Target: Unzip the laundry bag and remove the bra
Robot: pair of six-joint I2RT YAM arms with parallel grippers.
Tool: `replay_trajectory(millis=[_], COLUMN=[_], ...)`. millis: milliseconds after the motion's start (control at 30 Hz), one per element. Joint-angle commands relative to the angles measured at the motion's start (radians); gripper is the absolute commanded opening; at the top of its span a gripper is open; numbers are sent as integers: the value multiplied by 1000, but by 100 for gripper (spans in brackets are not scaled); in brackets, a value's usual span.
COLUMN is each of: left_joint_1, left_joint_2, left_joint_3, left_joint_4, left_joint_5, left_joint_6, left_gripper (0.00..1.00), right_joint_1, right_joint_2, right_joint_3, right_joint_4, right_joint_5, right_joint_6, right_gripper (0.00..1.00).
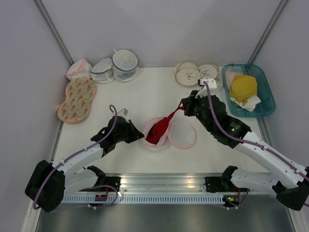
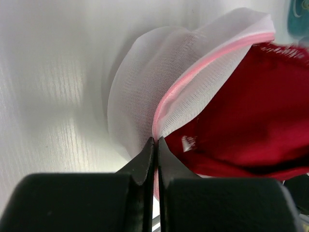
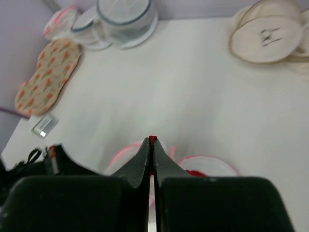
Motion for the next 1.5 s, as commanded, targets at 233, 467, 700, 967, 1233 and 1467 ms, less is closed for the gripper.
replay_trajectory(millis=[233,467,700,967,1233,1467], left_joint_1=[5,5,5,6,8,8], left_joint_2=[27,24,4,-14,-22,5], left_joint_3=[17,38,51,75,75,101], left_joint_4=[37,17,-29,-71,-91,-97], left_joint_5=[28,42,53,40,30,42], left_joint_6=[-2,12,32,45,52,53], left_gripper=[2,2,2,2,2,2], right_joint_1=[-217,-427,-771,-915,-1041,-1086], right_joint_2=[14,239,592,720,818,824], right_joint_3=[301,654,1086,1208,1270,1284], right_joint_4=[95,67,-98,-89,-29,74], right_joint_5=[365,493,294,137,158,266], right_joint_6=[-193,-228,-103,-81,-96,-150], right_gripper=[0,0,0,0,0,0])
